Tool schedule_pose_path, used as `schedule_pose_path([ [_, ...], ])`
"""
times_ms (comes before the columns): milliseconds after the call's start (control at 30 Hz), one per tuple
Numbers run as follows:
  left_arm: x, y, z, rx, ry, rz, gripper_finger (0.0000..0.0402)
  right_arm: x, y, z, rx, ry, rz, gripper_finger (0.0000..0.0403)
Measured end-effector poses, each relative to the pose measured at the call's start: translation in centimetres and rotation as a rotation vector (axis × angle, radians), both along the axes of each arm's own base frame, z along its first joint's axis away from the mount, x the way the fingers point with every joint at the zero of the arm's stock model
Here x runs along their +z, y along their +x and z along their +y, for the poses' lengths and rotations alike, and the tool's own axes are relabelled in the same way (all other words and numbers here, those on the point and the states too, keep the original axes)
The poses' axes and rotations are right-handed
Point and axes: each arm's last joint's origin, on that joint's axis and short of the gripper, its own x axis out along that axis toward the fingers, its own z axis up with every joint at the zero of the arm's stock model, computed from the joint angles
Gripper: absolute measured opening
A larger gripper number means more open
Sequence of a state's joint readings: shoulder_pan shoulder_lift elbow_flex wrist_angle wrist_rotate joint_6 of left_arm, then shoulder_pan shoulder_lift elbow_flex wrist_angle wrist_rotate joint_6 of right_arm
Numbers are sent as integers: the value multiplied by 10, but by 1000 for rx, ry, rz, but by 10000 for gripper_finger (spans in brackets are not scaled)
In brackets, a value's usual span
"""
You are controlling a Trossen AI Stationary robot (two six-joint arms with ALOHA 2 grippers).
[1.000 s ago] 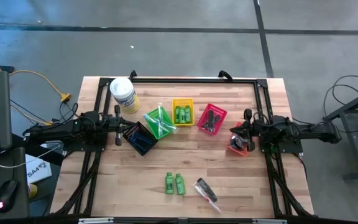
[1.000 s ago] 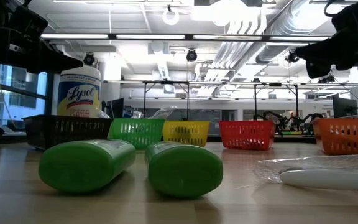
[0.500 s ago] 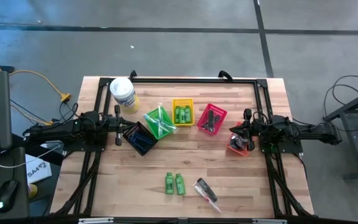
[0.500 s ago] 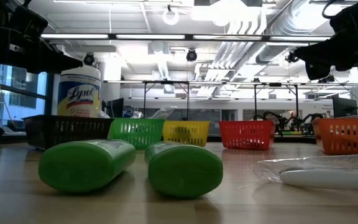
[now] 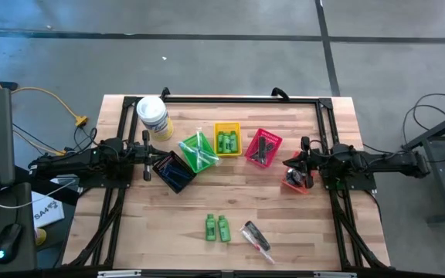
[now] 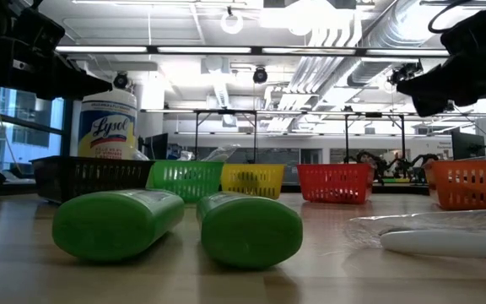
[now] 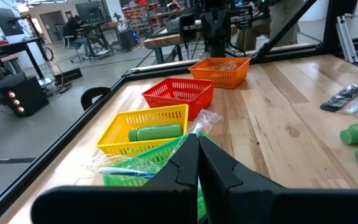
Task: Pick & Place Travel size toiletries
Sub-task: Put the green shampoo bottle into the yellow bin
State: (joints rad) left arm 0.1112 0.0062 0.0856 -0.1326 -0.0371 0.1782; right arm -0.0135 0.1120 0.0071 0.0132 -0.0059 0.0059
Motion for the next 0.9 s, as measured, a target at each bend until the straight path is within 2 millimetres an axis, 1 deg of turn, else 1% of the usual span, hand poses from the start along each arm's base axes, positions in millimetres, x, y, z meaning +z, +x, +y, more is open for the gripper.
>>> schedule_pose_path([
  [267, 0, 0, 0, 0, -10, -1, 0, -4, 2, 0, -3, 25, 45, 2],
  [900, 3, 0, -1, -31, -48, -42, 0, -5, 3, 0, -3, 24, 54, 2],
])
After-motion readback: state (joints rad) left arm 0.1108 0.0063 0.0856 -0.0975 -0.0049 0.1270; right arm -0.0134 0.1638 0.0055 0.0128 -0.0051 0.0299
